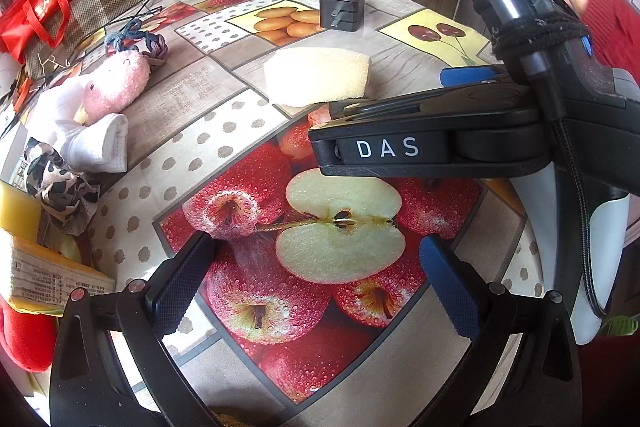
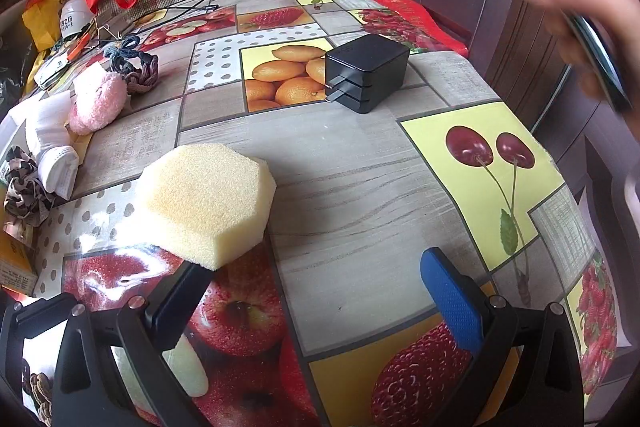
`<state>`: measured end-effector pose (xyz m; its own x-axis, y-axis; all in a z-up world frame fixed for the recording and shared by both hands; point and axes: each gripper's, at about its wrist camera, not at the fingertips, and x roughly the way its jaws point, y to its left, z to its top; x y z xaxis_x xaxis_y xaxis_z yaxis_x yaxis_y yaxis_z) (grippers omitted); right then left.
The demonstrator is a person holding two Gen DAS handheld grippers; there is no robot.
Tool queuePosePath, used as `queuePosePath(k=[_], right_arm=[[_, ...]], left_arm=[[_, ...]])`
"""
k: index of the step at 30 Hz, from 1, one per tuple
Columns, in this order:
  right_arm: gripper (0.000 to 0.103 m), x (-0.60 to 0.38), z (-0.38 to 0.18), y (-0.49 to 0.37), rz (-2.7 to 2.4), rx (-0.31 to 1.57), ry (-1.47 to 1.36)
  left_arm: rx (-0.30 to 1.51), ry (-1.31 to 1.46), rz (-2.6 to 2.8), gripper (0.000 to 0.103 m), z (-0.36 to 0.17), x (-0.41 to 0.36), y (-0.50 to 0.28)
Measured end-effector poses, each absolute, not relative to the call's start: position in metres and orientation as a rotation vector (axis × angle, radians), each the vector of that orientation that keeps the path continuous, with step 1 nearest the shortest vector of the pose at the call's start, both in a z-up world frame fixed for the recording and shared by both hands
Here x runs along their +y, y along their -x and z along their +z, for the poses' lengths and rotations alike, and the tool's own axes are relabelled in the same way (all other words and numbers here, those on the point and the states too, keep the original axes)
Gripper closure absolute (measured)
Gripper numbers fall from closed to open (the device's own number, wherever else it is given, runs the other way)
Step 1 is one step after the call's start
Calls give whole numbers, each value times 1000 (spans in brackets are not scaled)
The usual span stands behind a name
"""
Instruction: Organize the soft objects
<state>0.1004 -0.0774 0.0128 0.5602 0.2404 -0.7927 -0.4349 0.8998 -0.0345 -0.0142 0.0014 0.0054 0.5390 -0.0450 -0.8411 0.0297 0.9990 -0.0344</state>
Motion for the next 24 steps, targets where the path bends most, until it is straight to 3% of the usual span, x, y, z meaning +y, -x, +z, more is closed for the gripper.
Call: queuePosePath(k=[24], right_arm=[[0, -78, 12, -102, 405, 899, 232]], left_arm=[[991, 15, -44, 0, 5, 0, 15]])
